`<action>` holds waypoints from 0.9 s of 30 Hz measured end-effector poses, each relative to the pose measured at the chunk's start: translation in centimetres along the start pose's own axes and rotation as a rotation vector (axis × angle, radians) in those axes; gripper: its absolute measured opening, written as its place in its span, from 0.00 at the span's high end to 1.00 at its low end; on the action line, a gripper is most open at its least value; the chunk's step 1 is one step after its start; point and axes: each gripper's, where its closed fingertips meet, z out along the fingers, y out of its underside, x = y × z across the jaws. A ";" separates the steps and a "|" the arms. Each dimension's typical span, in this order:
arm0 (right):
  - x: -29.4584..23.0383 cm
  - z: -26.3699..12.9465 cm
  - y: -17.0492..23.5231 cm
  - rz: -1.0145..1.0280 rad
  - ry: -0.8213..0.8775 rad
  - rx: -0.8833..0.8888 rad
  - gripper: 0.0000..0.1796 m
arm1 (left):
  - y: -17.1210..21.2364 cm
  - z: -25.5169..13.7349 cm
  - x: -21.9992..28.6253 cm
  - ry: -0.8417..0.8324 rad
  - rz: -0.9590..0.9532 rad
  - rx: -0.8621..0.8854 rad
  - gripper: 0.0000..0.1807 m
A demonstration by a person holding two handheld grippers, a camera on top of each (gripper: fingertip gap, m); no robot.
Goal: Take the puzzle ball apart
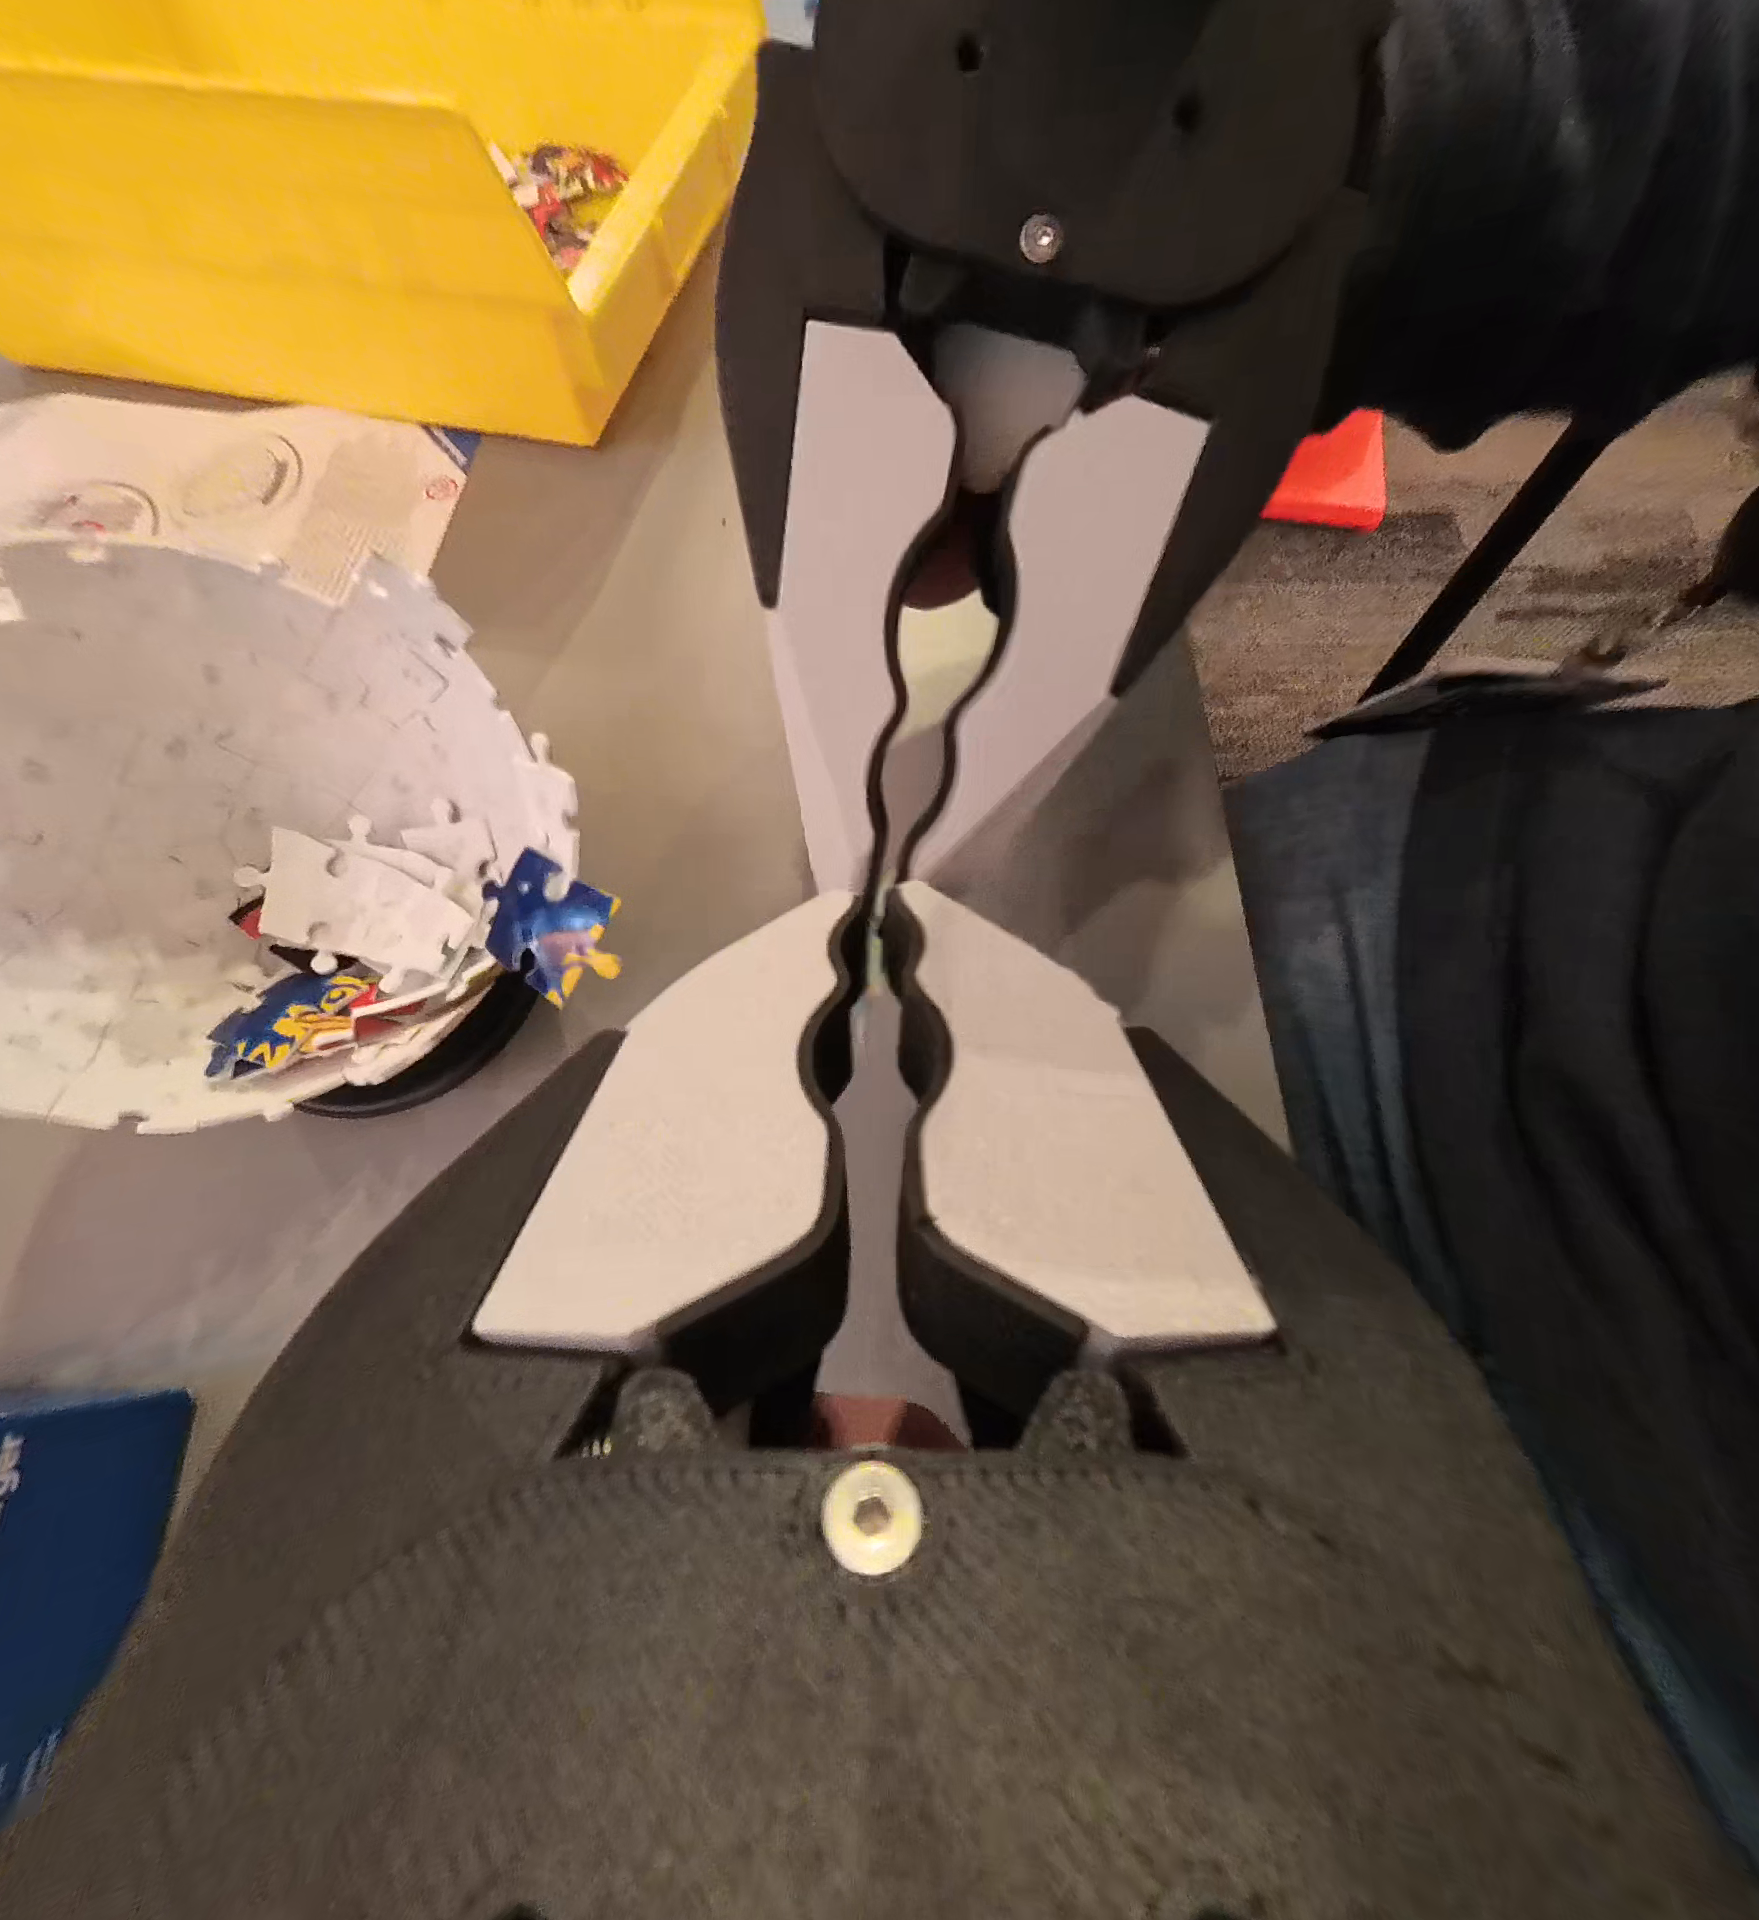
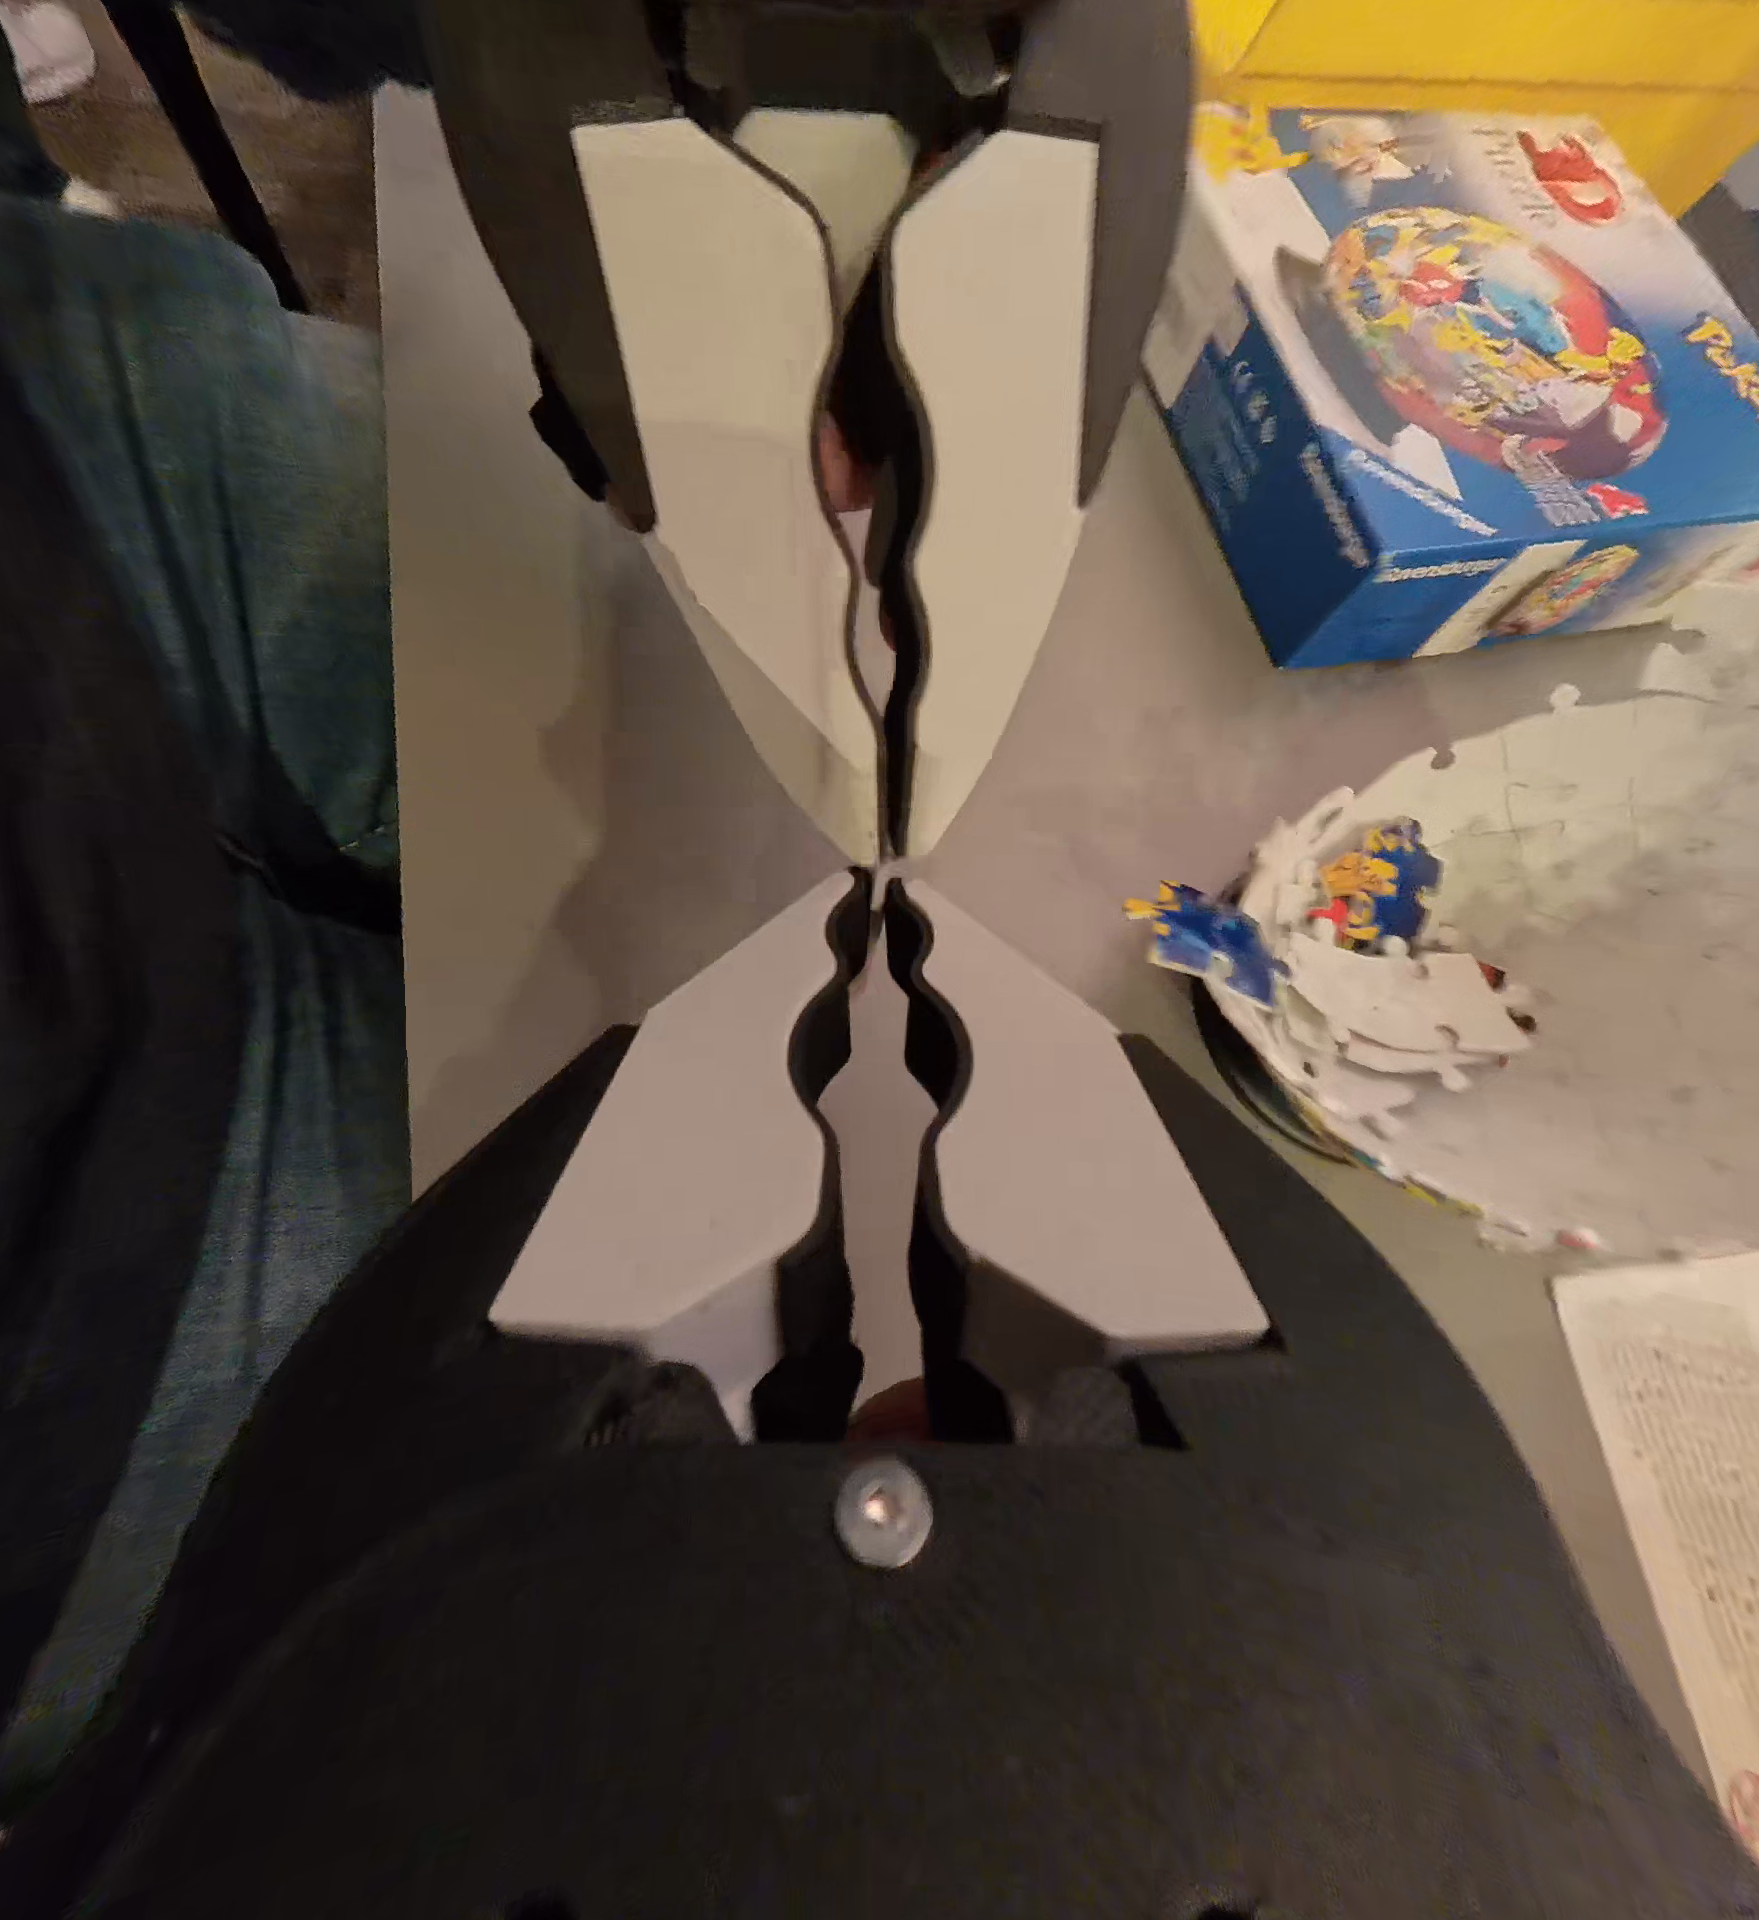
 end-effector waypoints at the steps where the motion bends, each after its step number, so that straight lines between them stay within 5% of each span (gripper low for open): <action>1: 0.8 -0.9 -0.1 0.016 0.028 0.010 1.00 | -0.3 -0.2 -0.4 -0.016 -0.018 0.014 0.92; 2: 1.9 -2.2 -0.2 0.025 0.066 0.017 1.00 | -0.5 -0.4 -1.2 -0.052 -0.020 0.017 0.84; 7: 11.9 -12.7 0.6 0.160 0.431 0.068 1.00 | 0.2 -0.5 -5.9 -0.259 0.094 -0.048 0.72; 11: 19.6 -19.9 8.0 0.388 0.692 -0.051 0.99 | 2.0 1.3 -7.4 -0.362 0.324 -0.183 0.70; 12: 20.7 -20.9 10.4 0.457 0.726 -0.102 0.90 | 2.3 1.8 -7.5 -0.394 0.409 -0.216 0.70; 14: 21.5 -21.9 14.1 0.558 0.746 -0.194 0.62 | 2.7 2.6 -7.6 -0.466 0.591 -0.274 0.72; 22: 20.7 -23.3 14.3 0.517 0.817 -0.182 0.85 | 1.9 2.8 -8.4 -0.549 0.571 -0.212 0.97; 27: 15.1 -18.0 5.5 0.382 0.512 0.068 0.82 | 0.4 2.0 -8.2 -0.491 0.402 -0.093 0.97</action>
